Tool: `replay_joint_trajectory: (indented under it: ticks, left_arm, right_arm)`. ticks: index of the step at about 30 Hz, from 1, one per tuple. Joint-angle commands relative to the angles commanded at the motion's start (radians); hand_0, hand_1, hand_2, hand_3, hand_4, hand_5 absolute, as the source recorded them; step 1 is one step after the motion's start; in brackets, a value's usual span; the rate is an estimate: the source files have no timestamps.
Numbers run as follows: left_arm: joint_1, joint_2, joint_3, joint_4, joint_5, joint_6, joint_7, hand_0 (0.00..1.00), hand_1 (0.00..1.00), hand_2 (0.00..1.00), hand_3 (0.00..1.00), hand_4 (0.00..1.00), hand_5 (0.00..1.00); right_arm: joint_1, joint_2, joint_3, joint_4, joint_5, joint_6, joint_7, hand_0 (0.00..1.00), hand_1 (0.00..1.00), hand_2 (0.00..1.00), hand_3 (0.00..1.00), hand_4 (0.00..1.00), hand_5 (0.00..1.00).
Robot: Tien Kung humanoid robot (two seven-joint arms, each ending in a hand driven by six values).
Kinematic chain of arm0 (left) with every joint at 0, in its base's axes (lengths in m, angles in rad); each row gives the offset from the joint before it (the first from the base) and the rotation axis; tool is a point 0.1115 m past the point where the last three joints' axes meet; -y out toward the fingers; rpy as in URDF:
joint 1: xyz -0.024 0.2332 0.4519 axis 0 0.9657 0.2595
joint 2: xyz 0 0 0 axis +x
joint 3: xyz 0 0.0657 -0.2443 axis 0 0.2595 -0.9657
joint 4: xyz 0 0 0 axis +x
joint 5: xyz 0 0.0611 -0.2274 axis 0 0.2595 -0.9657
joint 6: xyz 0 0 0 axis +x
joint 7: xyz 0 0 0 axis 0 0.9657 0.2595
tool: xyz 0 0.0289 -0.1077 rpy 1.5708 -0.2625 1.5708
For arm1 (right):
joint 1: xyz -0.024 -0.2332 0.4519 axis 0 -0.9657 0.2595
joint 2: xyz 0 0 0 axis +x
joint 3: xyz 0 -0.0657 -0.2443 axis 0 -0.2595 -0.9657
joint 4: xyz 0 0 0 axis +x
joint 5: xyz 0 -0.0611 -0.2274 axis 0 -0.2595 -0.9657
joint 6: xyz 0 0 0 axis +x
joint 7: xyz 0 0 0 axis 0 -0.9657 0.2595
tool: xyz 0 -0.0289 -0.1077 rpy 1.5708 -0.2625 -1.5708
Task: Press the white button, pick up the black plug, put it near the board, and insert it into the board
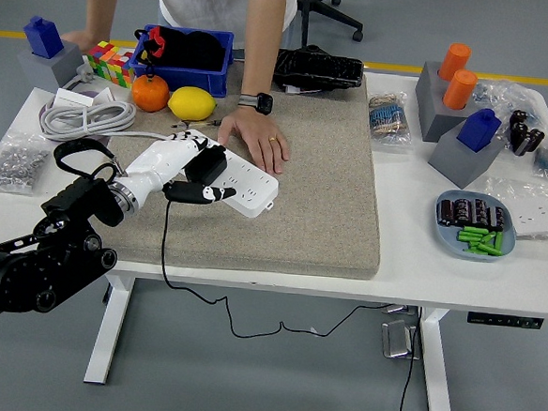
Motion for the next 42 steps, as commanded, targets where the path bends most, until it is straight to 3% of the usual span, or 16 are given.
replay_joint_trajectory:
  ticks: [5,11,17,18,29,36,42]
  left_arm:
    - [0.021,0.018,-0.071,-0.051,0.006,0.021,-0.017,0.973,0.946,0.892,0.863,0.911,0.701]
    - [0.074,0.029,-0.213,-0.11,0.008,0.054,-0.038,0.977,0.95,0.895,0.875,0.911,0.703]
    - [0.132,0.027,-0.348,-0.117,0.012,0.07,-0.031,0.974,0.941,0.884,0.86,0.91,0.701]
    - [0.141,0.027,-0.37,-0.116,0.012,0.067,-0.025,0.948,0.917,0.861,0.831,0.901,0.646]
    - [0.222,0.017,-0.584,-0.111,0.024,0.034,0.029,0.949,0.911,0.856,0.822,0.895,0.636]
    - [0.252,0.016,-0.672,-0.121,0.04,0.032,0.035,0.951,0.908,0.848,0.81,0.885,0.621]
    - [0.268,0.025,-0.702,-0.132,0.052,0.024,0.05,0.957,0.909,0.849,0.808,0.881,0.618]
  right_arm:
    - [-0.001,-0.001,-0.001,0.0,-0.001,0.0,0.0,0.664,0.579,0.574,0.564,0.621,0.279]
    - [-0.001,0.001,0.001,0.0,-0.002,0.0,-0.001,0.664,0.579,0.574,0.564,0.621,0.279]
    - [-0.004,0.002,0.004,-0.001,-0.005,0.002,-0.002,0.664,0.579,0.574,0.564,0.621,0.28]
    - [-0.004,0.002,0.005,-0.001,-0.005,0.002,-0.002,0.664,0.579,0.574,0.564,0.621,0.281]
    - [-0.002,0.002,0.01,-0.01,-0.01,0.003,-0.006,0.665,0.579,0.574,0.565,0.621,0.28]
    - [-0.001,0.002,0.016,-0.013,-0.01,0.002,-0.007,0.665,0.579,0.574,0.565,0.621,0.28]
    - [-0.001,0.003,0.024,-0.013,-0.012,0.001,-0.008,0.668,0.579,0.575,0.567,0.623,0.28]
